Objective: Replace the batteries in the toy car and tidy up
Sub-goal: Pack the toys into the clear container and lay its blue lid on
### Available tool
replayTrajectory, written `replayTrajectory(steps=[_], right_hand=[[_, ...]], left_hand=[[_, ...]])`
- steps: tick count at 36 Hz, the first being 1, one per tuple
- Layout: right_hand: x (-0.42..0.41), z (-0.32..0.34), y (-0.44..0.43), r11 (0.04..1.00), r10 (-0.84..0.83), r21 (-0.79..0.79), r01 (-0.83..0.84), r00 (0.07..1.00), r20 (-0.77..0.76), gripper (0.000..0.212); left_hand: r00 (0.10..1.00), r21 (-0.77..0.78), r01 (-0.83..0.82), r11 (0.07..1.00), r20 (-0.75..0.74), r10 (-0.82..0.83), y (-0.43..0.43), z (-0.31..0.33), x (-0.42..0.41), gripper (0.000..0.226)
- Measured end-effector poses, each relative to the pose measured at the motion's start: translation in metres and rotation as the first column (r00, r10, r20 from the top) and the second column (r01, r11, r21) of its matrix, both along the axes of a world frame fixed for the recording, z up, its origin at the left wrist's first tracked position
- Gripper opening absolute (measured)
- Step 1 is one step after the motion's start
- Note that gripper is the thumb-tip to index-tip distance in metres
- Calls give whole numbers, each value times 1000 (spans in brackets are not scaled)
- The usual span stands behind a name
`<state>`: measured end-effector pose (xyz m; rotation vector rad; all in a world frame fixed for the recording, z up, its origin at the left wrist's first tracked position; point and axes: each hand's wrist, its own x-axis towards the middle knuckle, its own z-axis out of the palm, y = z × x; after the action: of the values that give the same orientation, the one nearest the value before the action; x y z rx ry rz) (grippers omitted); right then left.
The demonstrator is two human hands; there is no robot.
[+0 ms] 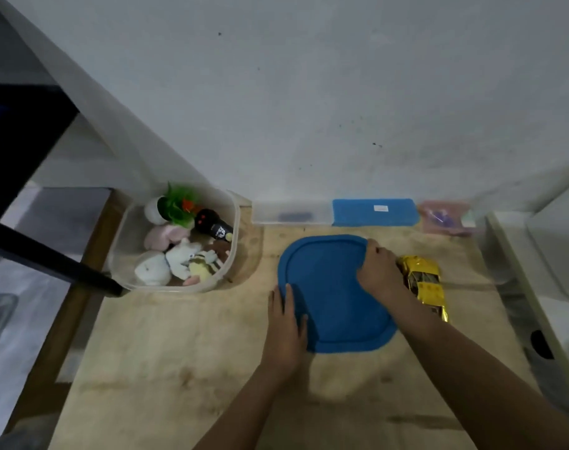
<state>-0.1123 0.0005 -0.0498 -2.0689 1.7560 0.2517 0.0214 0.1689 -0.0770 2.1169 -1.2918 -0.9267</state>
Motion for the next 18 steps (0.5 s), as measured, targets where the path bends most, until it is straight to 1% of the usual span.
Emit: replayTrajectory(steps=[3,6,8,11,14,16,18], right_hand=[[4,-6,2,998,-7,-66,2,997,-71,60],[8,-9,4,993,-43,-112,31,994,-105,61],[11,-7,6,989,-65,-142,50,992,-106,60],[16,-2,8,974,-71,-220,51,994,-85,49],[21,9,6,947,-78,-314,76,997,4,36],[25,22,4,918,-106,-369,142,988,115,26],[30,39,2,902,-119,-382,202,966,230,22]], left_hand=[[997,-35,-82,996,11,82,-1,-2,-5,59],[984,-65,-180,981,-24,179,-2,2,-5,55],[959,-76,-278,958,-72,273,-2,5,-1,54],[923,-89,-377,922,-113,367,-1,15,7,53],[911,-165,-409,897,-132,391,2,31,13,53],[912,-226,-408,885,-153,381,1,45,19,54],[916,-279,-399,874,-167,365,-2,60,28,53]])
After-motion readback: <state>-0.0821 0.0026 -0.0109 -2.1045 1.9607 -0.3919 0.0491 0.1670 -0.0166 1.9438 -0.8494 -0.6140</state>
